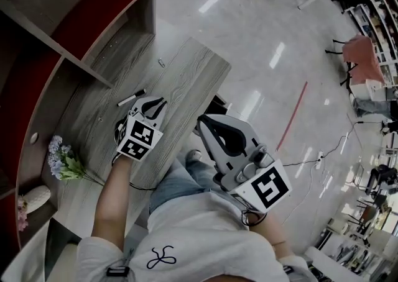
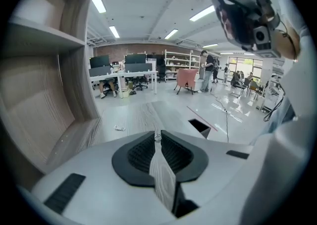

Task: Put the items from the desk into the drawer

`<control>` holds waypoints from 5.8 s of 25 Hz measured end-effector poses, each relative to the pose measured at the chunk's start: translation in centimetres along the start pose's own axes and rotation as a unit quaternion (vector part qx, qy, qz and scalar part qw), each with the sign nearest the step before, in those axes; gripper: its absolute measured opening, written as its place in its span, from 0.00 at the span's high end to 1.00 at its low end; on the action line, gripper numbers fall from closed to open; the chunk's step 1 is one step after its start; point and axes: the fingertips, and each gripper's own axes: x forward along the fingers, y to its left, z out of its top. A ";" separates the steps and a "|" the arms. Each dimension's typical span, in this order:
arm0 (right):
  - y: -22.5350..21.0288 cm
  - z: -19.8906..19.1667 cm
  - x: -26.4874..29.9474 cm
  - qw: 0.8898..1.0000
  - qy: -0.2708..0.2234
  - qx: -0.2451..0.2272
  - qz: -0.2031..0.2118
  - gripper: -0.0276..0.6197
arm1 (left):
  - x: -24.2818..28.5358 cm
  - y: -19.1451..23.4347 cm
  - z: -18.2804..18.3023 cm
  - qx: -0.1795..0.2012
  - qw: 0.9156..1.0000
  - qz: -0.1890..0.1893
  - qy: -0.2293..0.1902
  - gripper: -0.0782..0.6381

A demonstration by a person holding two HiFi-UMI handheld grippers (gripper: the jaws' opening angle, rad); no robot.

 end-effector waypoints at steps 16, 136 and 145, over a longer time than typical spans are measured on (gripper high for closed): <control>-2.1 0.6 -6.8 0.999 -0.029 -0.013 0.006 0.95 | -5.7 -7.7 13.0 0.005 0.987 0.026 -0.162 0.83; -1.8 -3.0 -14.1 0.988 -0.024 -0.020 0.154 0.95 | -12.0 -19.8 18.4 -0.095 0.944 0.164 -0.272 0.88; 1.8 -0.8 -14.1 0.978 -0.034 -0.016 0.205 0.95 | -16.9 -19.6 21.5 -0.062 0.930 0.176 -0.316 0.88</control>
